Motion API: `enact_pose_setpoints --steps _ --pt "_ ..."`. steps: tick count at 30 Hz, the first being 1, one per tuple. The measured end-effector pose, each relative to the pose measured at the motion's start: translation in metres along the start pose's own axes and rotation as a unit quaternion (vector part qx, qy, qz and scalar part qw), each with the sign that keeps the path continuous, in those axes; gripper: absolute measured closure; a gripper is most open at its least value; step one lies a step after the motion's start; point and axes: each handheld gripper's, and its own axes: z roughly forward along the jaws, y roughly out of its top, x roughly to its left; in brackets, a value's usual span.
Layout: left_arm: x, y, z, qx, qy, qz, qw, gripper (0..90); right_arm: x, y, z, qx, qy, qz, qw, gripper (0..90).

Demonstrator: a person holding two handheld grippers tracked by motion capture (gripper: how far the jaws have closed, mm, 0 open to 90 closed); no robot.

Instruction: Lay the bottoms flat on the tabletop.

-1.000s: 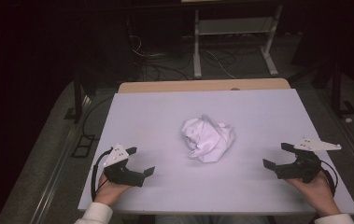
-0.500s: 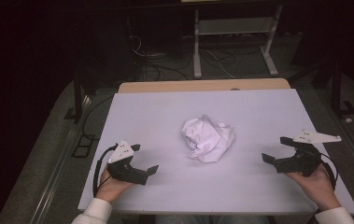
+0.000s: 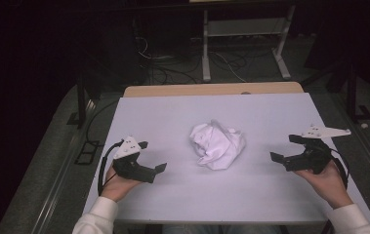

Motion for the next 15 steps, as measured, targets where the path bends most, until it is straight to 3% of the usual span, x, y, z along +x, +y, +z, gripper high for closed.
enact_pose_setpoints --steps 15 --pt "0.009 0.019 0.009 0.002 -0.005 -0.001 1.0 0.0 -0.004 0.024 0.015 0.01 0.01 -0.002 0.9999 0.0"
